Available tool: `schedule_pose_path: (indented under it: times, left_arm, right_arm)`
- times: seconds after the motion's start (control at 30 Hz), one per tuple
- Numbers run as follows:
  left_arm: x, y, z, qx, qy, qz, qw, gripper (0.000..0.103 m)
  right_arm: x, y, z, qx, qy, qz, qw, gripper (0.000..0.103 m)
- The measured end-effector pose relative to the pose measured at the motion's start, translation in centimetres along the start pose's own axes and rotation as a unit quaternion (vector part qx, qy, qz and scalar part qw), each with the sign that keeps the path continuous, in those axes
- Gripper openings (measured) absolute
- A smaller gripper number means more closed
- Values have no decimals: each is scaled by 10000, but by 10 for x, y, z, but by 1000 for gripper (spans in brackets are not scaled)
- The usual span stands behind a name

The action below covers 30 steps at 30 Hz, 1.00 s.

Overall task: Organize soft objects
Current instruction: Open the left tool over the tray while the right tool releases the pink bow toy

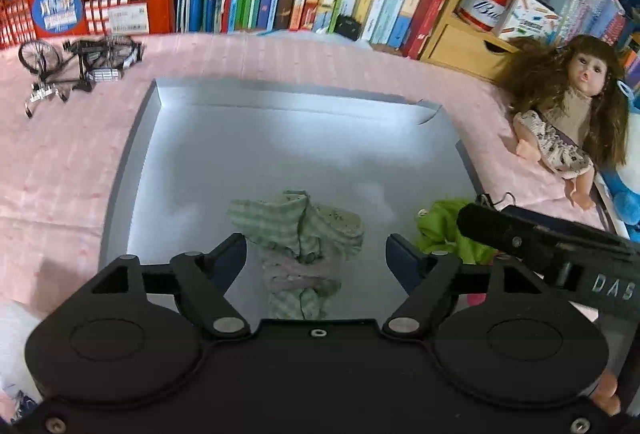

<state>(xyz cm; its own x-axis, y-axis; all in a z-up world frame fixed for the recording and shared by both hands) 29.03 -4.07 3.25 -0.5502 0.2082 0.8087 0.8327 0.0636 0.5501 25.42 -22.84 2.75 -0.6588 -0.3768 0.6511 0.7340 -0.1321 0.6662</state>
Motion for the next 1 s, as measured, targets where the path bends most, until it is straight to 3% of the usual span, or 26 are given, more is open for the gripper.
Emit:
schedule_pose_path:
  times: [0.27,0.6,1.0]
  left_arm:
    - [40,-13,-15,-437,-123,-485,9978,83]
    - [87,-40,-26,-877,-214,-1188,9888,88]
    - [112,-84,-23,-865,-388,-1495,9842,90]
  right_arm:
    - [36,1,1,79,-13,-441,9990,88]
    - [93,-13,11,531,-233,-1244,9905,99]
    - [134,-49,29,1019,-468,-1770,9778,103]
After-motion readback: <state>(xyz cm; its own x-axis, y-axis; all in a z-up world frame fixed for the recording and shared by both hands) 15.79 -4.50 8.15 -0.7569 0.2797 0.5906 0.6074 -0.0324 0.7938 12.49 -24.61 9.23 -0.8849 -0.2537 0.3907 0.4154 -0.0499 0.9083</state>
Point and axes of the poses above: each gripper's, at about its wrist camera, not at the fingertips, and x roughly against the way its jaws point, z to its left, y to its top, the point moved 4 cm from there along -x, roughly the way its jaws point, and after that the axes turned 1 degree about x, right-handed, at the moved point
